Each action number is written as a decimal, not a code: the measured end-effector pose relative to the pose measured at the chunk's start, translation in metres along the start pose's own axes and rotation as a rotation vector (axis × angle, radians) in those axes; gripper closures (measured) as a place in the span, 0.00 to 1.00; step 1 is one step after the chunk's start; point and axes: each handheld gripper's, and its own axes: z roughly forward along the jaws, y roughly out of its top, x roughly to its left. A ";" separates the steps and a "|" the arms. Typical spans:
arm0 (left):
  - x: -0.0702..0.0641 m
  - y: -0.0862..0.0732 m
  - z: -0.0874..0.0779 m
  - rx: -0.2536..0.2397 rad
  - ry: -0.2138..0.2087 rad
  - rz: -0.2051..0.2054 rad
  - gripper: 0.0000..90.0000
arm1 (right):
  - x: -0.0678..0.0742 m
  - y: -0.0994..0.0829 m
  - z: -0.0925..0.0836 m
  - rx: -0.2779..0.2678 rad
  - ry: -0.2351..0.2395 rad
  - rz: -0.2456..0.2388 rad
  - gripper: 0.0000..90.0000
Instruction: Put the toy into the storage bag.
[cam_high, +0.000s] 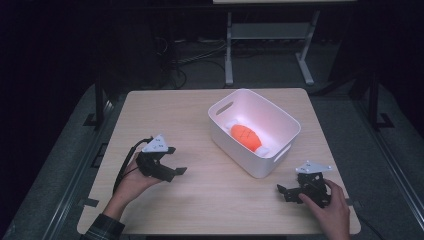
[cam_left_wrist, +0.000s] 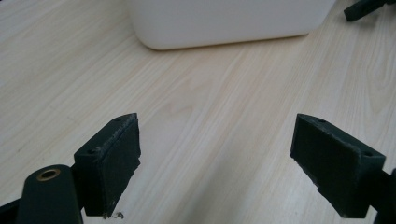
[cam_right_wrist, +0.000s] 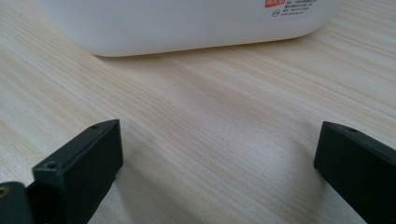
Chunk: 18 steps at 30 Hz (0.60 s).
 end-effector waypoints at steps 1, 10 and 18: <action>0.000 0.000 0.000 0.000 0.000 0.000 0.17 | 0.000 0.000 0.000 0.000 0.000 0.000 0.01; -0.008 -0.029 -0.007 -0.020 0.037 -0.018 0.17 | 0.000 0.000 0.000 0.000 0.000 0.000 0.01; -0.015 -0.049 -0.011 -0.027 0.053 -0.038 0.17 | 0.000 0.000 0.000 0.000 0.000 0.000 0.01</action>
